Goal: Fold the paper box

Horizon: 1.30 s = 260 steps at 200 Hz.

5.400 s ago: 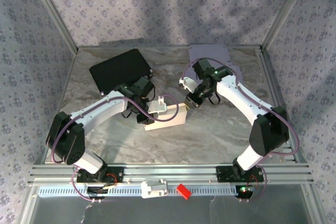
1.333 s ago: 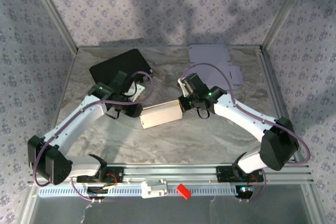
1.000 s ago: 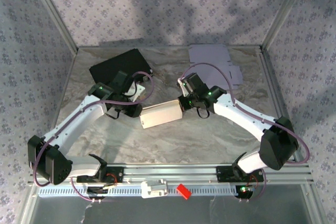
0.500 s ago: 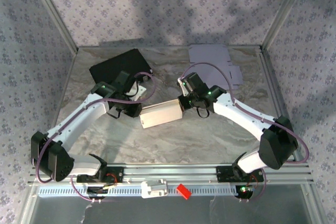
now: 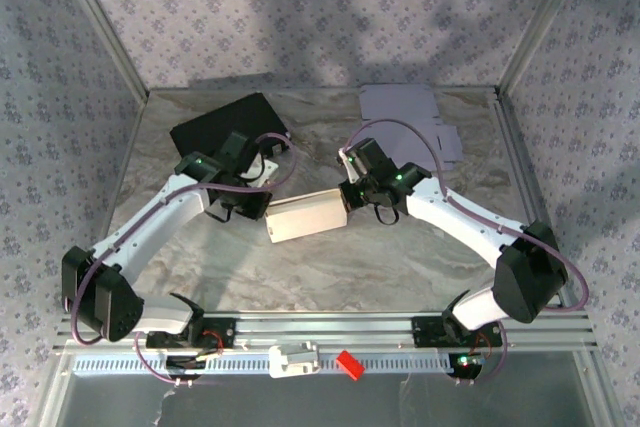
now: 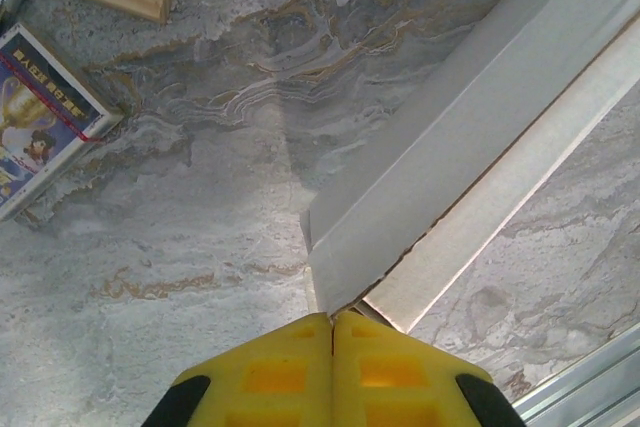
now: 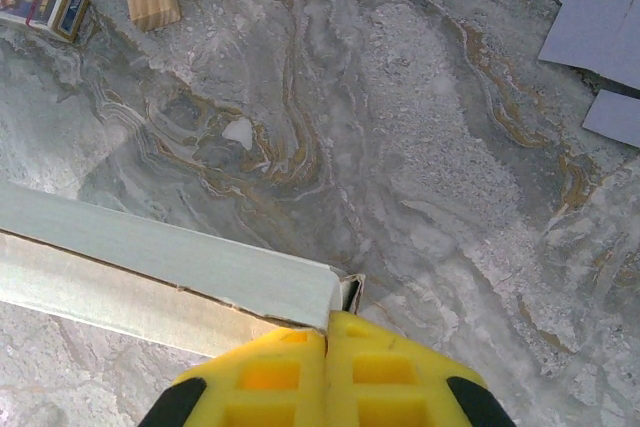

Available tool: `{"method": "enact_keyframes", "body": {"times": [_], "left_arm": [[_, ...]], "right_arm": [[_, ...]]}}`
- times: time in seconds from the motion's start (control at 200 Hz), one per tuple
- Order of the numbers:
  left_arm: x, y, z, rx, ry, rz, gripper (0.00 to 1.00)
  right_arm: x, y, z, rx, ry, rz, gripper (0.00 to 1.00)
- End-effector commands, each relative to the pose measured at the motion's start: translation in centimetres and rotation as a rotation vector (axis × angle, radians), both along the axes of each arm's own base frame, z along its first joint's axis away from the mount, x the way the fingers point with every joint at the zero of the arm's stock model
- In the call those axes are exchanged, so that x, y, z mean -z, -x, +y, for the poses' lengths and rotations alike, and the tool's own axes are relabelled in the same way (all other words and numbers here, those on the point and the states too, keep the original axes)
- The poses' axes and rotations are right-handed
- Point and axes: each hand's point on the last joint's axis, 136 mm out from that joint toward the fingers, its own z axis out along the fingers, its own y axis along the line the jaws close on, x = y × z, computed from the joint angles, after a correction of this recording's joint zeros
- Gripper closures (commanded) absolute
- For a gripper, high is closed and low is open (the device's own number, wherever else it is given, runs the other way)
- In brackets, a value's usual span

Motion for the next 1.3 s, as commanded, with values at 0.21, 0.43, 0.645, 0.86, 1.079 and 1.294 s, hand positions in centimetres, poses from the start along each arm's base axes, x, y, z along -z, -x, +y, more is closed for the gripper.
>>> {"method": "enact_keyframes", "body": {"times": [0.21,0.43,0.645,0.86,1.079,1.294], "left_arm": [[-1.3,0.2,-1.0,-0.208,0.095,0.102,1.00],[-1.2,-0.1,-1.6,-0.345,0.143,0.174,1.00],[-1.6,-0.4,-1.9,-0.411,0.175,0.239,1.00],[-1.4,-0.6,-2.5,-0.434,0.207,0.290,1.00],[-1.2,-0.4,-2.4,-0.434,0.207,0.304,1.00],[-1.3,-0.8,-2.6,-0.451,0.244,0.310,1.00]], "right_arm": [[0.0,0.5,0.4,0.037,0.004,0.017,1.00],[0.3,0.7,0.7,0.074,-0.015,0.021,1.00],[0.2,0.6,0.6,0.081,-0.005,0.019,1.00],[0.5,0.6,0.6,0.084,-0.004,0.034,1.00],[0.5,0.4,0.5,0.088,-0.001,0.041,1.00],[0.6,0.3,0.6,0.094,-0.005,0.042,1.00]]}}
